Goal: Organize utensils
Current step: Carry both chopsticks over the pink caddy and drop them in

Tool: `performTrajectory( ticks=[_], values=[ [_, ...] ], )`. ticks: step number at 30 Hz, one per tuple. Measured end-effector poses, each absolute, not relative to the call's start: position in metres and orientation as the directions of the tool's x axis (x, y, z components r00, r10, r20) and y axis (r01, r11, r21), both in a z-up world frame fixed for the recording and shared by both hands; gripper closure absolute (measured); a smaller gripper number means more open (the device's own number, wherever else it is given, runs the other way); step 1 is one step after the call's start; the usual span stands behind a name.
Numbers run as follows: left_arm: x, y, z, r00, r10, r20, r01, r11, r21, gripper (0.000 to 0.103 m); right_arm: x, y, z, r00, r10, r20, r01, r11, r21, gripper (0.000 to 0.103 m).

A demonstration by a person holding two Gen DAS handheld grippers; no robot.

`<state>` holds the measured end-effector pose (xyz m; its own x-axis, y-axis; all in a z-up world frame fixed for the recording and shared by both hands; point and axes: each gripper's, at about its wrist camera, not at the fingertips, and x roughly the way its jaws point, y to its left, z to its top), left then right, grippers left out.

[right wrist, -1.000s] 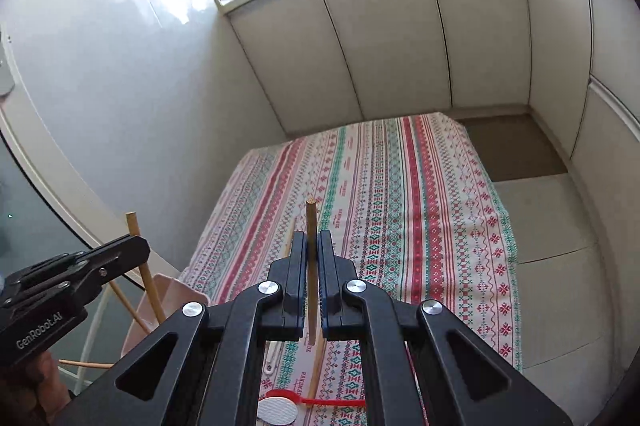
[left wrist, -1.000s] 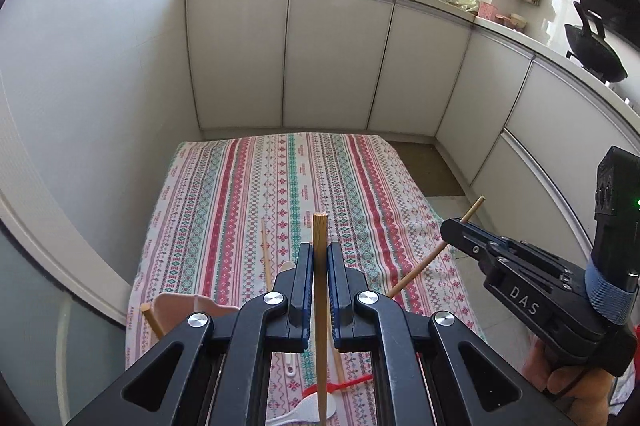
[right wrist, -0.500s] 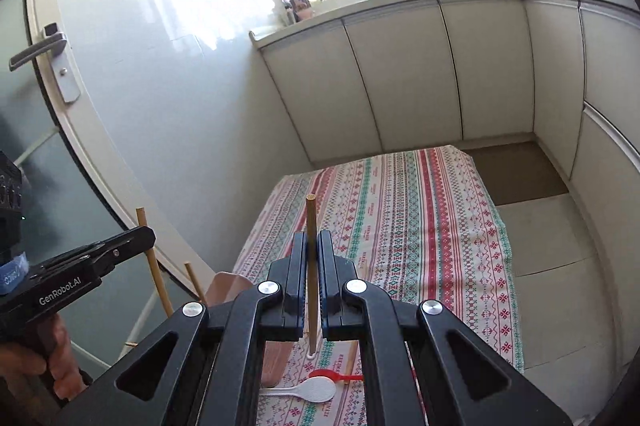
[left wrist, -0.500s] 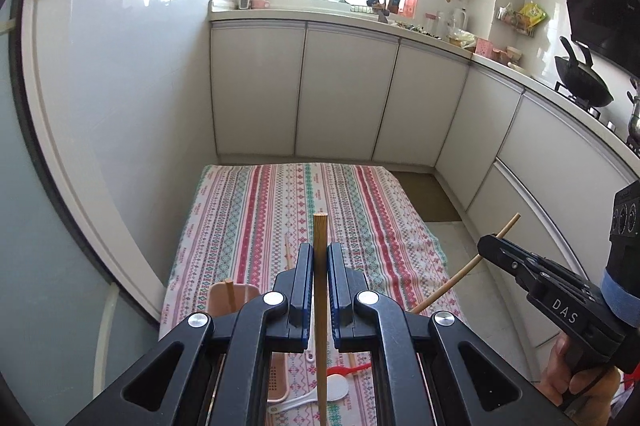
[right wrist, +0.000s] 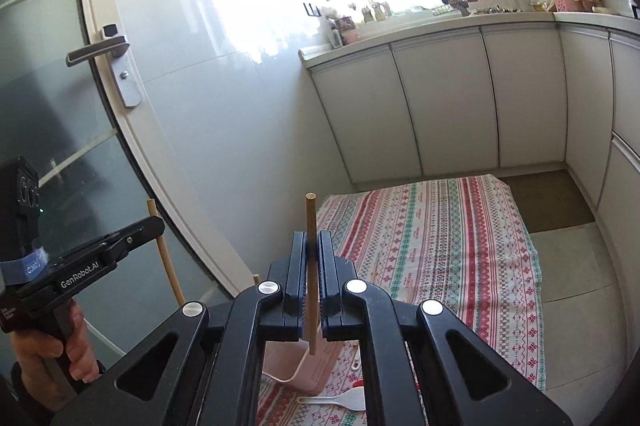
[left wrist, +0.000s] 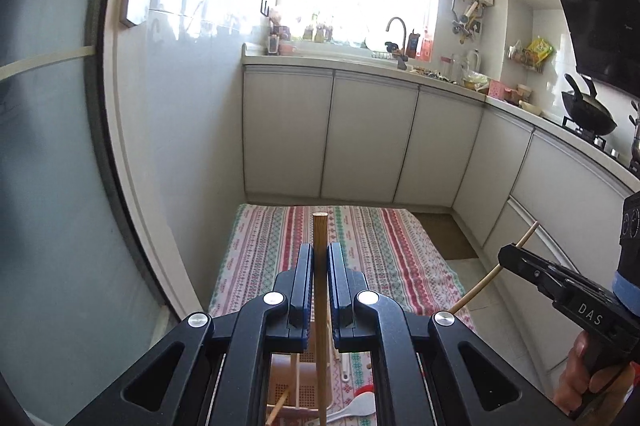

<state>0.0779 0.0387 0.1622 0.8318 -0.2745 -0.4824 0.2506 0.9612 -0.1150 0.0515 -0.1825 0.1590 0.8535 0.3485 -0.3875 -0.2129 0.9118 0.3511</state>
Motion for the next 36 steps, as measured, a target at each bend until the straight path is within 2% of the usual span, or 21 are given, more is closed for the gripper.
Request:
performTrajectory(
  ticks=[12, 16, 23, 34, 36],
  values=[
    [0.108, 0.062, 0.148, 0.923, -0.184, -0.336, 0.162, 0.982, -0.092, 0.096, 0.069, -0.141, 0.152, 0.829, 0.401, -0.391, -0.273, 0.899, 0.343, 0.098],
    [0.116, 0.059, 0.129, 0.923, -0.181, -0.338, 0.173, 0.983, -0.056, 0.096, 0.074, -0.131, 0.147, 0.819, 0.417, -0.395, -0.292, 0.894, 0.340, 0.098],
    [0.124, 0.064, 0.096, 0.905, -0.206, -0.371, 0.197, 0.978, -0.065, 0.096, 0.082, -0.117, 0.138, 0.804, 0.444, -0.396, -0.317, 0.883, 0.346, 0.098],
    [0.119, 0.071, 0.086, 0.875, -0.219, -0.431, 0.206, 0.976, -0.076, 0.095, 0.093, -0.091, 0.123, 0.781, 0.471, -0.410, -0.349, 0.874, 0.339, 0.098],
    [0.117, 0.075, 0.086, 0.868, -0.214, -0.447, 0.197, 0.977, -0.086, 0.092, 0.094, -0.088, 0.120, 0.778, 0.469, -0.417, -0.348, 0.875, 0.335, 0.098]
  ],
)
